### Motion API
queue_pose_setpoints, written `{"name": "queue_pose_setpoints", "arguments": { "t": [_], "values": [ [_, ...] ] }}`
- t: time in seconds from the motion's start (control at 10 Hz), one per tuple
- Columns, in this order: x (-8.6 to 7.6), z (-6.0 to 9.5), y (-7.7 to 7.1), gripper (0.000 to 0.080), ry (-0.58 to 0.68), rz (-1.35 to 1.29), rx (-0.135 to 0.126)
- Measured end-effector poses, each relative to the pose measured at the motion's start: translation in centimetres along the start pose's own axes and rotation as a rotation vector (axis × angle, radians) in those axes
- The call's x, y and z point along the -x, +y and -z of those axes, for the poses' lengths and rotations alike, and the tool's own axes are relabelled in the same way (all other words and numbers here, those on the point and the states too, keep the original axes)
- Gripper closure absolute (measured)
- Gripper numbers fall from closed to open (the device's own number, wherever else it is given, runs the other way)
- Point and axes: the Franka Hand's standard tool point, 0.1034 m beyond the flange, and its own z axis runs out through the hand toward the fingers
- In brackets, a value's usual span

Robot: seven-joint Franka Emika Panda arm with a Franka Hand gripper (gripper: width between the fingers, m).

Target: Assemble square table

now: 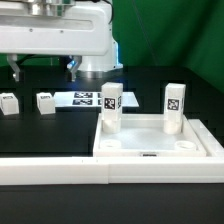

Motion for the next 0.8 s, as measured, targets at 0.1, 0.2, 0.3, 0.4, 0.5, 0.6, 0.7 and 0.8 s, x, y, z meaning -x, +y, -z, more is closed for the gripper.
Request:
{"name": "queue_pose_setpoints", "arguments": {
  "t": [0.1,0.2,0.3,0.4,0.5,0.6,0.7,0.8],
  "values": [
    [1.9,-0.9,-0.4,0.015,-0.088,-0.005,-0.033],
    [1.8,-1.0,-0.5,0.015,-0.1,-0.002,-0.036],
    [1.8,-1.0,-0.5,0.015,-0.099,-0.001,-0.036],
    [2.2,-1.1,-0.9,0.015,-0.146,0.001,-0.051],
    [2.2,-1.2,-1.1,0.015,-0.197,0.005,-0.066],
    [2.5,-1.5,-1.3,0.015,-0.265,0.009,-0.084],
    [4.0,-3.0,-1.4,0.015,-0.352,0.004,-0.104],
    [4.9,-4.5,-1.2,0.015,-0.376,0.032,-0.081]
  ]
}}
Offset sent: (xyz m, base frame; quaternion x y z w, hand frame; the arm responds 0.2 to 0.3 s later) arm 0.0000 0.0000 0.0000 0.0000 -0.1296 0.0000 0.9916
